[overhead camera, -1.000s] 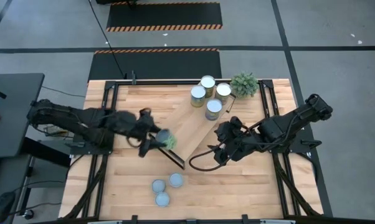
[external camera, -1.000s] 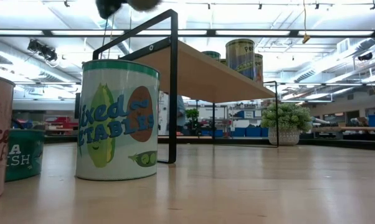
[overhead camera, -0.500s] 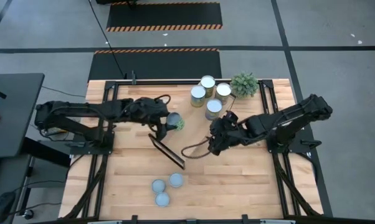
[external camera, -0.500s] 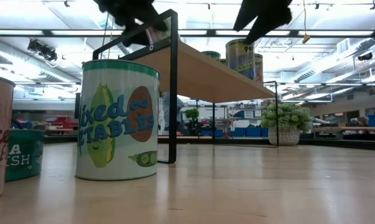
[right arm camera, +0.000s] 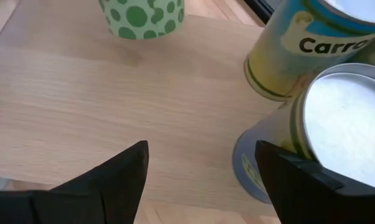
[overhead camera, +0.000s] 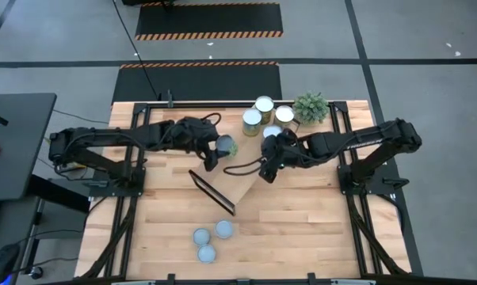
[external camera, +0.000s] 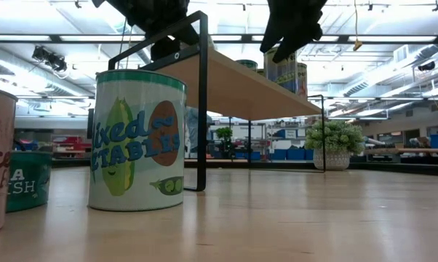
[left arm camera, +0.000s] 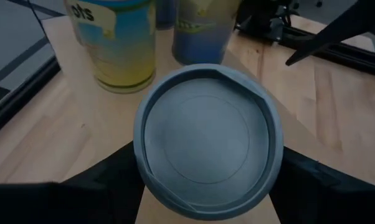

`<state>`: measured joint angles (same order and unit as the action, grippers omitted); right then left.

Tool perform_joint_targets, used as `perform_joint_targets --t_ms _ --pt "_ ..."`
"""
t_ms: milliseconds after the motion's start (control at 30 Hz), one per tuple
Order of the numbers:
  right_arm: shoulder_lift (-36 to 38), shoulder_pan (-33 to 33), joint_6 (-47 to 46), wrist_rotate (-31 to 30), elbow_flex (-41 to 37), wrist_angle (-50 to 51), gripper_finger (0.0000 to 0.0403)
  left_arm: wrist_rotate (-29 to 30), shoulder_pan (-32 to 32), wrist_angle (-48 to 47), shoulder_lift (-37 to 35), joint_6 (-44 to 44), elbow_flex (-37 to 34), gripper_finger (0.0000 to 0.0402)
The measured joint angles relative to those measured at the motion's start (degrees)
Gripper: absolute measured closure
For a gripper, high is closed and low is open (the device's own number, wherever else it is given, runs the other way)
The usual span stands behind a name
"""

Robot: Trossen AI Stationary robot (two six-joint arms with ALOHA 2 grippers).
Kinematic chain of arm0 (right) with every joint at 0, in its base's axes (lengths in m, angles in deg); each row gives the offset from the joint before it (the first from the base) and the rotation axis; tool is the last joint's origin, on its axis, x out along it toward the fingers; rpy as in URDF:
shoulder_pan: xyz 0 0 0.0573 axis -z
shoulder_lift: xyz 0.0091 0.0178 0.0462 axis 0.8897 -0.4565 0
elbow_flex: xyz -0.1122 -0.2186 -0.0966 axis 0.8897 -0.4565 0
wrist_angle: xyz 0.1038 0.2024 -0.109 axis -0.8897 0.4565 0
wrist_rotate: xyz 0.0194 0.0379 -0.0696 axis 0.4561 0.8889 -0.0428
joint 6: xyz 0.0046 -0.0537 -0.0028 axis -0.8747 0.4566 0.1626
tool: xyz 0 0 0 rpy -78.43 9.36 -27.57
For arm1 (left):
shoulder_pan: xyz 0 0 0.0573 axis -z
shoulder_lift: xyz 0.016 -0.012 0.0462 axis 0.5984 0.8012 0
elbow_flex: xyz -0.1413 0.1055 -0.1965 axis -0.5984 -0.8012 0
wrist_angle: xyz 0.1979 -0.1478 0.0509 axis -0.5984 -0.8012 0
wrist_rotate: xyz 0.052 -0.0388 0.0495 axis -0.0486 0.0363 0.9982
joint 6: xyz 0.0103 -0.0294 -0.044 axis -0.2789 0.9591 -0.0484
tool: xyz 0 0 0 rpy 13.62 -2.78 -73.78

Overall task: Pick and place cans onto a shelf
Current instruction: Put the canned green peas on the shelf

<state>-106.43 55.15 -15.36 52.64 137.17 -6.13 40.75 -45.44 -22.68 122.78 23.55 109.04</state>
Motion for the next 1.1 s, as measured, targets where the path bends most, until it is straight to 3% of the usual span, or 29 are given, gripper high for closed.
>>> perform_joint_targets --t_ms 467,667,1100 --pt "0.0 3.91 1.56 2.0 0.0 1.06 0.0105 1.09 -0.27 -0.02 0.0 -3.76 0.0 0.0123" --pt "0.27 2.78 0.29 7.53 2.82 3.26 0.0105 1.07 -0.27 -0.4 0.0 -3.7 0.0 0.0123" --pt "13.65 -1.4 -10.13 1.54 5.55 18.42 0.0105 2.19 -0.27 1.63 2.42 -3.53 -0.03 0.0123"
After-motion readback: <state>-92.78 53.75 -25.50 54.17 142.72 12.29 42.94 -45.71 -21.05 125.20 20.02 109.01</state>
